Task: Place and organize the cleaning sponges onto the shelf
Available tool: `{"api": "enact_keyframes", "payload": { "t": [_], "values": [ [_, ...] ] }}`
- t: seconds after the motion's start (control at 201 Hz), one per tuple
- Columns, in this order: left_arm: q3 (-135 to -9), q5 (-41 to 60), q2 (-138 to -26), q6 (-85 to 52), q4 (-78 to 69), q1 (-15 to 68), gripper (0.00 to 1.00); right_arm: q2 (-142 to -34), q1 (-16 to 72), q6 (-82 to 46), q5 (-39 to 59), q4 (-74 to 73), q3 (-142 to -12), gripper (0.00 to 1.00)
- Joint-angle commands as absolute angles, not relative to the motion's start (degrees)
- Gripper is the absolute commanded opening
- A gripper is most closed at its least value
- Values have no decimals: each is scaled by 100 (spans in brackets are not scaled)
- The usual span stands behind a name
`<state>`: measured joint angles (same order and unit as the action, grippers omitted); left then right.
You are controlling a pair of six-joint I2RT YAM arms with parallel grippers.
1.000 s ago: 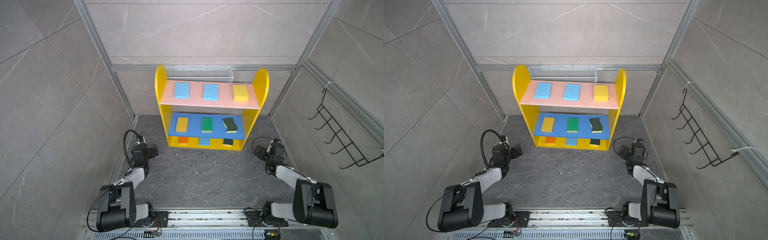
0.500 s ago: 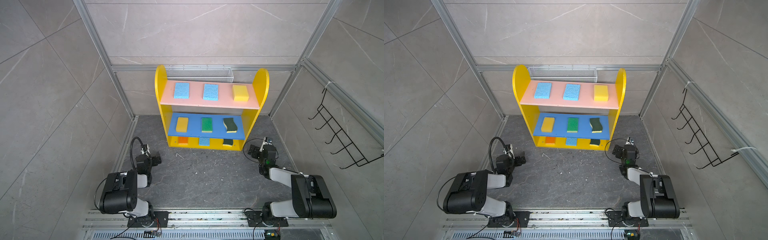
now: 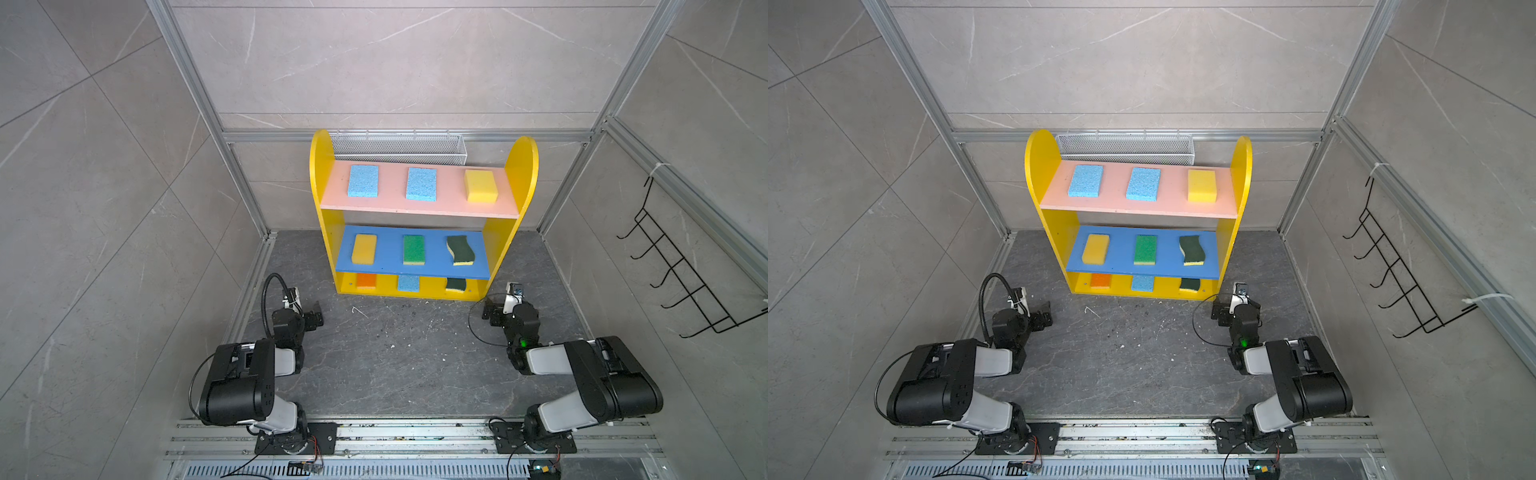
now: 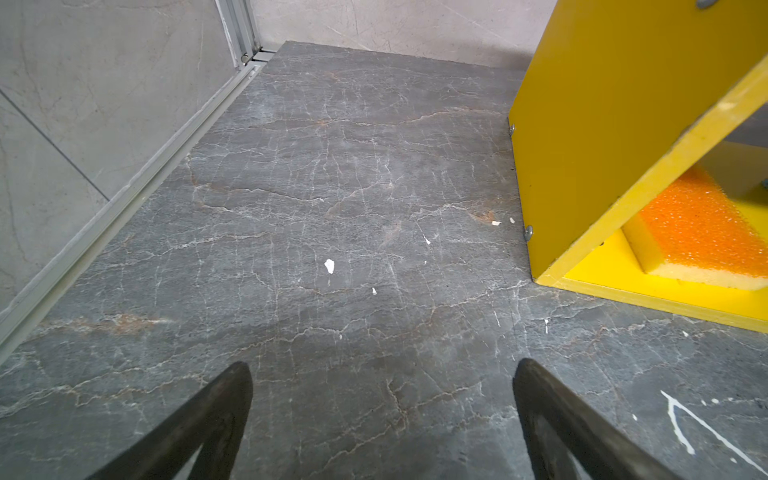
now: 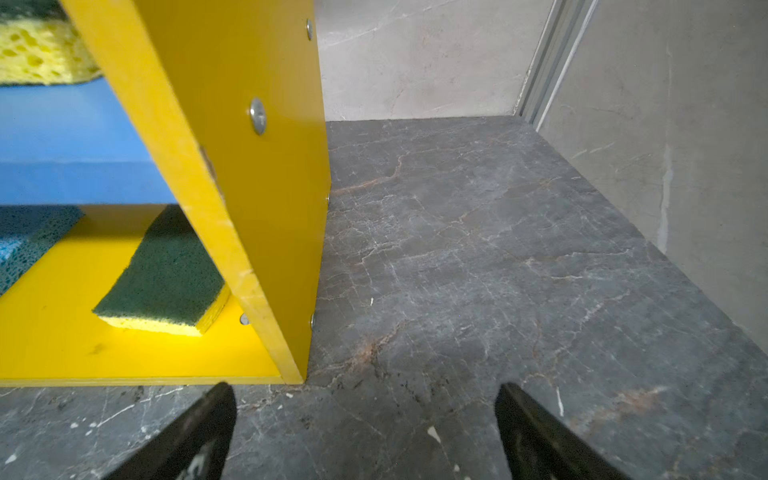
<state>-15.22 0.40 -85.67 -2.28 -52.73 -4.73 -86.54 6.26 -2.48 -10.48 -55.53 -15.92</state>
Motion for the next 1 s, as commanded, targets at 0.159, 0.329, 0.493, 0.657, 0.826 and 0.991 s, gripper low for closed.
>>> {"api": "enact_keyframes", "payload": {
  "t": [0.159,0.329,0.493,0.657,0.826,0.991],
  "values": [
    [-1797,43,-8561,-97,-5318,-446,100,-8655,650,-163,-1133,-5163,-1960,99],
    [-2008,-93,-8595,-148,-4940,-440,100,-8665,650,-163,-1134,-5186,-1953,99],
    [-2051,-105,-8596,-159,-4869,-440,100,-8665,650,-158,-1133,-5186,-1960,99],
    [-2065,-149,-8602,-167,-4852,-443,100,-8664,650,-153,-1132,-5186,-1957,99],
    [-2065,-149,-8604,-175,-4852,-448,100,-8660,649,-158,-1134,-5185,-1960,99],
    [-2065,-149,-8604,-168,-4852,-440,100,-8666,649,-154,-1134,-5190,-1955,99]
  ]
}}
